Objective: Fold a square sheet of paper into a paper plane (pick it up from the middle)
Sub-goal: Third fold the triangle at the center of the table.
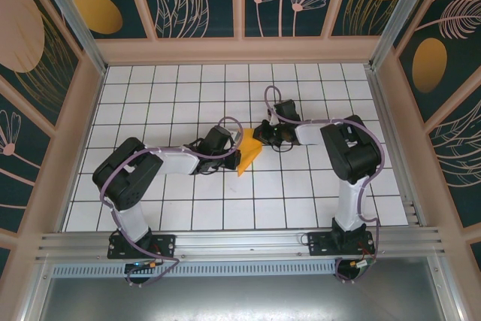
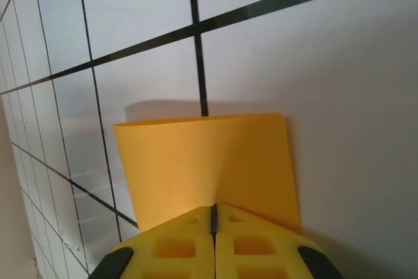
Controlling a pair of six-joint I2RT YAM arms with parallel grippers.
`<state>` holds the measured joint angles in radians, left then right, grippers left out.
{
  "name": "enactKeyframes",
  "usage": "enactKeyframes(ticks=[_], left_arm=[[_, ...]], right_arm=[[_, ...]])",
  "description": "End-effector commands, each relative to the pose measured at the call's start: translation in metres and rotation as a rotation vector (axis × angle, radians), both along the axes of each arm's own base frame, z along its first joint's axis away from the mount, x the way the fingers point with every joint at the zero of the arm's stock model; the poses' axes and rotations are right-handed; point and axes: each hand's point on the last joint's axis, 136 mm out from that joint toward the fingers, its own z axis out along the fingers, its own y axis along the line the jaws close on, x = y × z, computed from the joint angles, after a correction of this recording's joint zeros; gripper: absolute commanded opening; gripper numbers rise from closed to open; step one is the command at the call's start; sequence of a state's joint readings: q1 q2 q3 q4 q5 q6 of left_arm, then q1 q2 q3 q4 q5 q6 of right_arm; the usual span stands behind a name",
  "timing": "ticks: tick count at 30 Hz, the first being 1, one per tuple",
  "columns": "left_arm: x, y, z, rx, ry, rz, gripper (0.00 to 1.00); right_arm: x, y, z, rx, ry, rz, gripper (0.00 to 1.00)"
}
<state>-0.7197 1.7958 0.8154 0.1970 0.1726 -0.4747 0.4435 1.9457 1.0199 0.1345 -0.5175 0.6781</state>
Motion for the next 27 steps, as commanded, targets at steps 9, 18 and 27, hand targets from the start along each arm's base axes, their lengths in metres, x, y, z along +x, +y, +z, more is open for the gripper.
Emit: enactKeyframes(ticks=[9, 18, 27], left_arm=[[-0.016, 0.013, -0.034, 0.088, 0.085, -0.025, 0.00], [-0.016, 0.010, -0.033, 0.077, 0.085, -0.031, 0.00], [-0.014, 0.007, -0.029, 0.067, 0.079, -0.033, 0.00]], right_arm=[[-0.061, 0.009, 0.055, 0.142, -0.077, -0.004, 0.04], [-0.092, 0.023, 0.034, 0.184, -0.007, 0.022, 0.03], [-0.092, 0.022, 0.012, 0.129, 0.020, 0.021, 0.03]])
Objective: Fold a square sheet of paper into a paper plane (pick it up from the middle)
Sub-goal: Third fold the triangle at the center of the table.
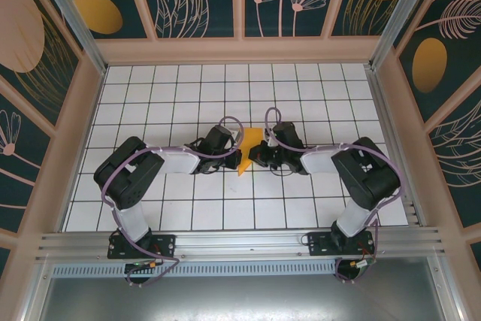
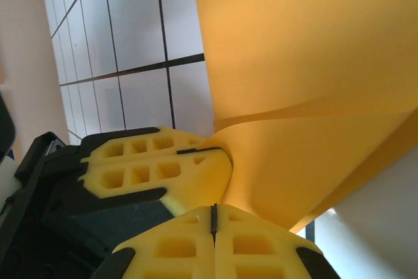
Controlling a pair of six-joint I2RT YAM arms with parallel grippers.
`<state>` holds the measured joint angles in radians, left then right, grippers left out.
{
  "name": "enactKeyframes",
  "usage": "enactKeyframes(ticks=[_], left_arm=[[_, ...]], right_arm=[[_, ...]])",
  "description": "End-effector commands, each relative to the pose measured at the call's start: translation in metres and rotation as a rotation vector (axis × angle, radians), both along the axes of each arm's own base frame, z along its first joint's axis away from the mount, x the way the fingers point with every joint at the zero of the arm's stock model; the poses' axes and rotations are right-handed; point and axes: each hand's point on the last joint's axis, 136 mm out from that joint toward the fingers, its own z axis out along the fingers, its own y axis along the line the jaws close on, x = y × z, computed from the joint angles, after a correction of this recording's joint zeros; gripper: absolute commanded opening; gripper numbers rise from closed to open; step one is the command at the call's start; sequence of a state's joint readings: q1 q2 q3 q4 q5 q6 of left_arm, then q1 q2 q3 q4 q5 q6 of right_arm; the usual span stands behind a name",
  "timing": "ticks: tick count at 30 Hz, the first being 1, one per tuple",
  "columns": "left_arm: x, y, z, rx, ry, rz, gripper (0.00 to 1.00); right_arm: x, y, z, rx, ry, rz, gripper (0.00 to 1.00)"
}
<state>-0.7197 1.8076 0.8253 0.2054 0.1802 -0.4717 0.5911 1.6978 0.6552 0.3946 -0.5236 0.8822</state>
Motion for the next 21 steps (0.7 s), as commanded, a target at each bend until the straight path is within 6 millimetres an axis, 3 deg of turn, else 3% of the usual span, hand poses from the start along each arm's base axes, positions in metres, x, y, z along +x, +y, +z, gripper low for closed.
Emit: enactKeyframes(ticks=[1, 5, 11, 18, 21], left_arm=[[-0.015, 0.010, -0.028, 0.072, 0.079, -0.026, 0.02], [-0.016, 0.010, -0.027, 0.069, 0.076, -0.027, 0.11], [-0.016, 0.011, -0.028, 0.073, 0.078, -0.023, 0.12], [-0.013, 0.013, -0.028, 0.081, 0.072, -0.013, 0.12], [-0.014, 0.011, -0.025, 0.072, 0.071, -0.020, 0.11]], right_arm=[[0.002, 0.000, -0.011, -0.007, 0.008, -0.014, 0.03], [-0.001, -0.004, -0.023, -0.012, 0.032, -0.026, 0.03], [-0.002, -0.006, -0.028, -0.024, 0.043, -0.033, 0.04], [0.010, -0.010, 0.006, 0.011, -0.036, -0.048, 0.06], [0.012, -0.017, 0.005, -0.014, -0.046, -0.054, 0.07]])
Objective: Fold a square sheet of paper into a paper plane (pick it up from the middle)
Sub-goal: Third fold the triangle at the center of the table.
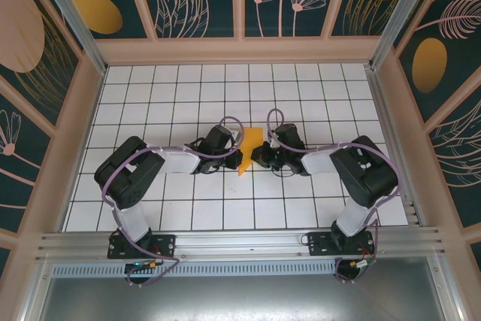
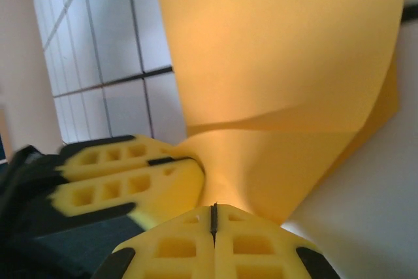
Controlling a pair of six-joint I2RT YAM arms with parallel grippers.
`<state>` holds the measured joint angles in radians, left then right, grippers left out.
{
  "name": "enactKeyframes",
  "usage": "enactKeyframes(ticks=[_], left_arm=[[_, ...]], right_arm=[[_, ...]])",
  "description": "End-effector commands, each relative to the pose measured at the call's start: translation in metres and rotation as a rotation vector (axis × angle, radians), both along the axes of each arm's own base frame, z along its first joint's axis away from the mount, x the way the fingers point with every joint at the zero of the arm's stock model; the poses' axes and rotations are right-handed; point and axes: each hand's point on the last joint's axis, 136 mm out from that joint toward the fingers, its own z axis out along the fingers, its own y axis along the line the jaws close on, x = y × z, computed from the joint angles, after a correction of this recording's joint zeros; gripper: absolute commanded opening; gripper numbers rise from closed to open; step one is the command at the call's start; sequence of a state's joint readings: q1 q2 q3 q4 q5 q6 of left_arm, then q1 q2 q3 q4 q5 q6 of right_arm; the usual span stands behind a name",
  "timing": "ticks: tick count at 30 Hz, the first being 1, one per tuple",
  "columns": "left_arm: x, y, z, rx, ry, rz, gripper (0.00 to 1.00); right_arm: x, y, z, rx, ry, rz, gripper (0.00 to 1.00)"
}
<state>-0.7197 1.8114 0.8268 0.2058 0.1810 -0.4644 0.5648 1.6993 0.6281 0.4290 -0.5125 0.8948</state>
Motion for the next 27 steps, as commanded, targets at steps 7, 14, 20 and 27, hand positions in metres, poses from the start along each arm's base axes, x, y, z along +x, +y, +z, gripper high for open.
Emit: enactKeyframes(ticks=[7, 14, 20, 27], left_arm=[[-0.013, 0.009, -0.023, 0.065, 0.071, -0.020, 0.10], [-0.014, 0.011, -0.027, 0.077, 0.079, -0.023, 0.01], [-0.017, 0.012, -0.032, 0.088, 0.088, -0.027, 0.00], [-0.016, 0.012, -0.030, 0.085, 0.084, -0.029, 0.00]], right_arm=[[0.014, -0.019, -0.004, -0.024, -0.022, -0.036, 0.07], [0.010, -0.028, -0.033, -0.072, 0.042, -0.055, 0.07], [0.014, -0.028, -0.023, -0.064, 0.027, -0.051, 0.08], [0.030, -0.031, 0.006, -0.008, -0.048, -0.070, 0.08]])
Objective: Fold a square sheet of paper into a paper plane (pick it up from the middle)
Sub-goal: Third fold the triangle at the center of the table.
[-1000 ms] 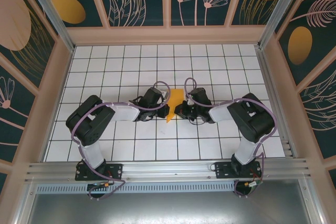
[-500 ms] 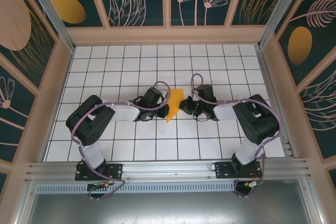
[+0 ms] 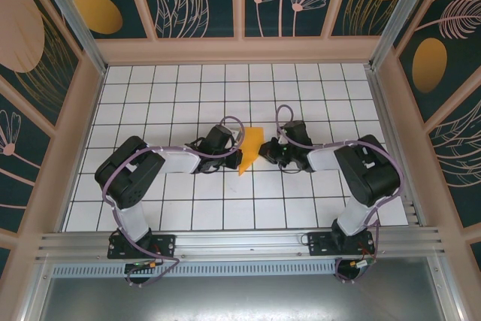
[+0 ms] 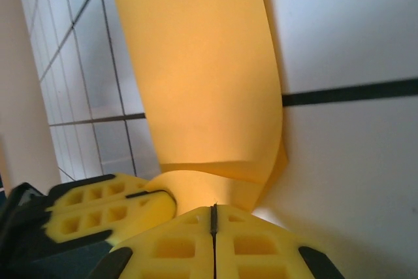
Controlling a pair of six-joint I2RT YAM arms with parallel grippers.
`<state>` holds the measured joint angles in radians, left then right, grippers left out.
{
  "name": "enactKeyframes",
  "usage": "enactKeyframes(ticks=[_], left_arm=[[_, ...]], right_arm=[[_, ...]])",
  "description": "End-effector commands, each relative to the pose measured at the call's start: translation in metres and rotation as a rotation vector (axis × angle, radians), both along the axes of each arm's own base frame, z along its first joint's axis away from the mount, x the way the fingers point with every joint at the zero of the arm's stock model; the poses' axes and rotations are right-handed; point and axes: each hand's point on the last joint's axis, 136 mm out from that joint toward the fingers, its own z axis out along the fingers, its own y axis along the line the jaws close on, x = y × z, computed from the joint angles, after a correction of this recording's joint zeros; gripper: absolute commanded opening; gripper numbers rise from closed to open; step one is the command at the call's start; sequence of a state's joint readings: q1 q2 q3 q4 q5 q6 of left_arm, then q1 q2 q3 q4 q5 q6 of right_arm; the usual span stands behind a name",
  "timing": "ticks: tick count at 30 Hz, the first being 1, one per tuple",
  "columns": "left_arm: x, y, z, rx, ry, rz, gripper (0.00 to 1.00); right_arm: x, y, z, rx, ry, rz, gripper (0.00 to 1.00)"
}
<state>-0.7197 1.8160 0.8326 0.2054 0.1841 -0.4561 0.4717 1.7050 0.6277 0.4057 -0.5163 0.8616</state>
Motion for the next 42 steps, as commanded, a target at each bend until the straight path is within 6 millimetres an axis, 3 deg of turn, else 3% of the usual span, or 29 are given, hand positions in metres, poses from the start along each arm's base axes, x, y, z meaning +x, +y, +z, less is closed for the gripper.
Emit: enactKeyframes(ticks=[1, 5, 12, 19, 22, 34, 37, 42], left_arm=[[-0.017, 0.013, -0.031, 0.085, 0.088, -0.020, 0.00], [-0.016, 0.013, -0.029, 0.081, 0.086, -0.018, 0.00], [-0.017, 0.013, -0.030, 0.084, 0.088, -0.019, 0.00], [-0.017, 0.014, -0.030, 0.088, 0.089, -0.019, 0.00], [-0.016, 0.013, -0.030, 0.086, 0.089, -0.020, 0.00], [-0.017, 0.012, -0.029, 0.084, 0.088, -0.023, 0.00], [-0.016, 0.013, -0.030, 0.089, 0.086, -0.022, 0.00], [-0.015, 0.012, -0.027, 0.088, 0.078, -0.022, 0.00]], right_arm=[[0.011, -0.001, 0.010, 0.015, -0.043, -0.001, 0.08], [0.013, 0.000, 0.001, 0.011, -0.029, -0.002, 0.07], [0.008, -0.015, -0.032, -0.091, 0.062, -0.046, 0.07], [0.023, -0.008, 0.012, -0.016, -0.041, -0.035, 0.07], [0.028, -0.005, 0.017, 0.014, -0.051, -0.026, 0.07], [0.018, -0.017, -0.031, -0.065, 0.058, -0.068, 0.07], [0.022, -0.015, -0.017, -0.055, 0.031, -0.060, 0.07], [0.023, -0.004, 0.023, -0.005, -0.063, -0.024, 0.07]])
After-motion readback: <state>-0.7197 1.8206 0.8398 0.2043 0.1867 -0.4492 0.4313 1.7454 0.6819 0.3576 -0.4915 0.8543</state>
